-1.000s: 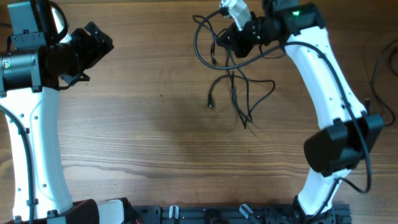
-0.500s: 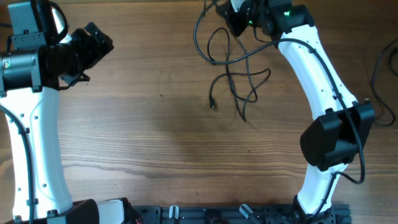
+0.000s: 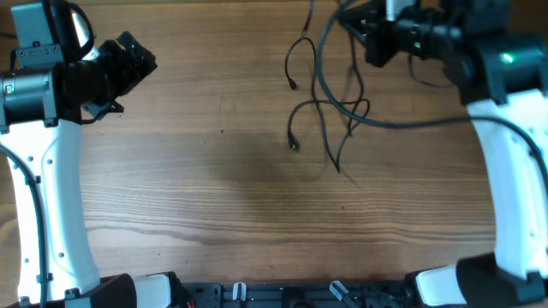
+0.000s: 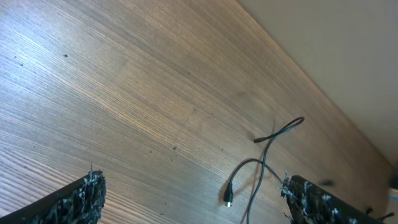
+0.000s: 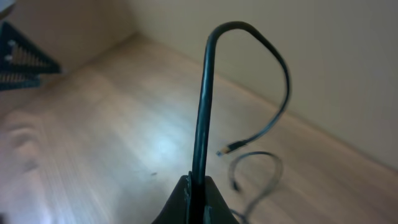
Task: Untangle cables
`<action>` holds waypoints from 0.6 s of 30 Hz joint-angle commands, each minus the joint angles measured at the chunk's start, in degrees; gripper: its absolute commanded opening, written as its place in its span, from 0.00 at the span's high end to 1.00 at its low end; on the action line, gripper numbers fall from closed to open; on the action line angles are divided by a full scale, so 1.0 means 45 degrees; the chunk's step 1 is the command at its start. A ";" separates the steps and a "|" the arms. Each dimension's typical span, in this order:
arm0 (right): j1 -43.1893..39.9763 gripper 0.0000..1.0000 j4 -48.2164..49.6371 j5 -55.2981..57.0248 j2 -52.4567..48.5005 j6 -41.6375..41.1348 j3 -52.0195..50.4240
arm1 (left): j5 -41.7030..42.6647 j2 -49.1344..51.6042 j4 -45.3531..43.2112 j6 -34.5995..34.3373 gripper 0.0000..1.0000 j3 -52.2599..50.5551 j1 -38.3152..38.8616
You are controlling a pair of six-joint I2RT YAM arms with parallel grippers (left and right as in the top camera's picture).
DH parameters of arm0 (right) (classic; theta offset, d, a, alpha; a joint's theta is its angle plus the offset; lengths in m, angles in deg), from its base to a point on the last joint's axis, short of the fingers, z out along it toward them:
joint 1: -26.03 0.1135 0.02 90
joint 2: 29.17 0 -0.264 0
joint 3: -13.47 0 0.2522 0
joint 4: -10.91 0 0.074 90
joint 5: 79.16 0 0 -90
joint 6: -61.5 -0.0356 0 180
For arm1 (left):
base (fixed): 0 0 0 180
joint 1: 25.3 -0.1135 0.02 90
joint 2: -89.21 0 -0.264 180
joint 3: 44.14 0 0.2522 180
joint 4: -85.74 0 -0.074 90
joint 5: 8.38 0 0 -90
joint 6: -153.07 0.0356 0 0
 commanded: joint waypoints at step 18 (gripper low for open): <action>-0.0340 0.96 -0.6970 -0.2181 -0.1302 0.4056 0.0049 | -0.0117 0.0073 -0.0010 0.0204 0.05 -0.0034 -0.0068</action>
